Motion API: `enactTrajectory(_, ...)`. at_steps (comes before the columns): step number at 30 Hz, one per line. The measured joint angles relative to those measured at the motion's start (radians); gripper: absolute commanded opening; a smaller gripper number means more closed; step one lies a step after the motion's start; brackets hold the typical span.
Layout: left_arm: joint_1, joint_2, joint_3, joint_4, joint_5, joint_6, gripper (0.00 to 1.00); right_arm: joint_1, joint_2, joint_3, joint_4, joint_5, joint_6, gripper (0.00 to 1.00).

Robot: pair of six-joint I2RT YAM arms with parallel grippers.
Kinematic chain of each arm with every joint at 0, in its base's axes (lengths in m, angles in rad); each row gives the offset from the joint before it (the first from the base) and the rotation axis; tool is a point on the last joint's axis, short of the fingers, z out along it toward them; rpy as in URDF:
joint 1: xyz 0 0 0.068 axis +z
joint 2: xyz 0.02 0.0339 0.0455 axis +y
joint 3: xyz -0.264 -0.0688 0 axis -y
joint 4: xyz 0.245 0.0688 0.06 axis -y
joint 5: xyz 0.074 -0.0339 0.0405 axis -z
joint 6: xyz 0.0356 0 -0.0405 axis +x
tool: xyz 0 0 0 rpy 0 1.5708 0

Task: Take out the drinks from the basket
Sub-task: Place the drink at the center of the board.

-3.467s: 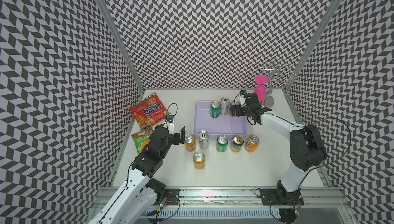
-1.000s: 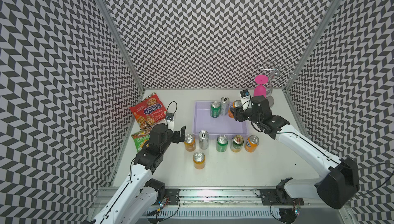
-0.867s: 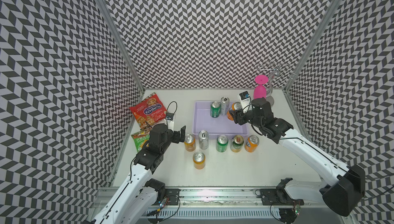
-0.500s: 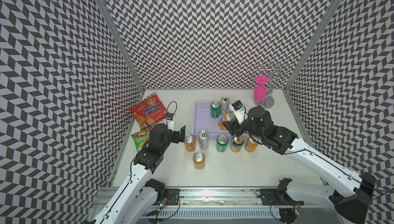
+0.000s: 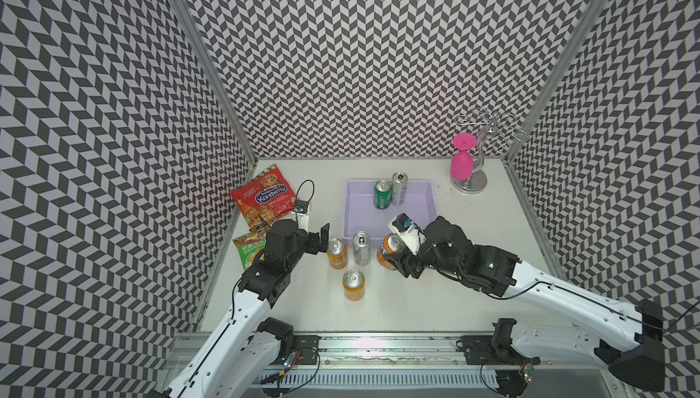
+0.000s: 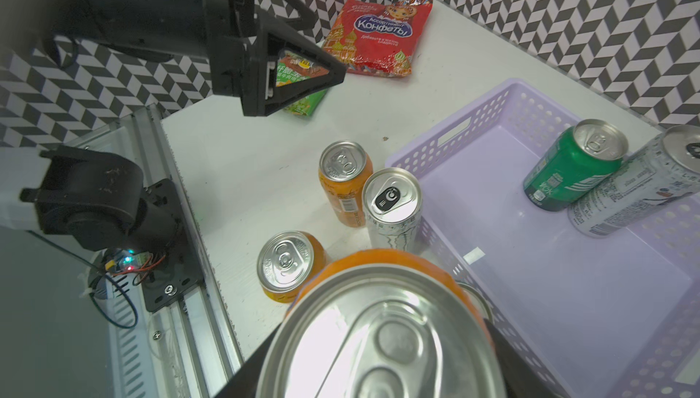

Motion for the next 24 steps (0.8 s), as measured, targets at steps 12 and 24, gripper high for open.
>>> enactTrajectory(12, 0.004, 0.012, 0.000, 0.000, -0.001, 0.000, 0.99, 0.092, 0.017, -0.126, 0.037, 0.001, 0.021, 0.61)
enactTrajectory(24, 0.004, 0.018, 0.000, 0.000, -0.001, 0.000, 0.99, 0.107, 0.084, -0.213, 0.124, 0.000, 0.024, 0.61)
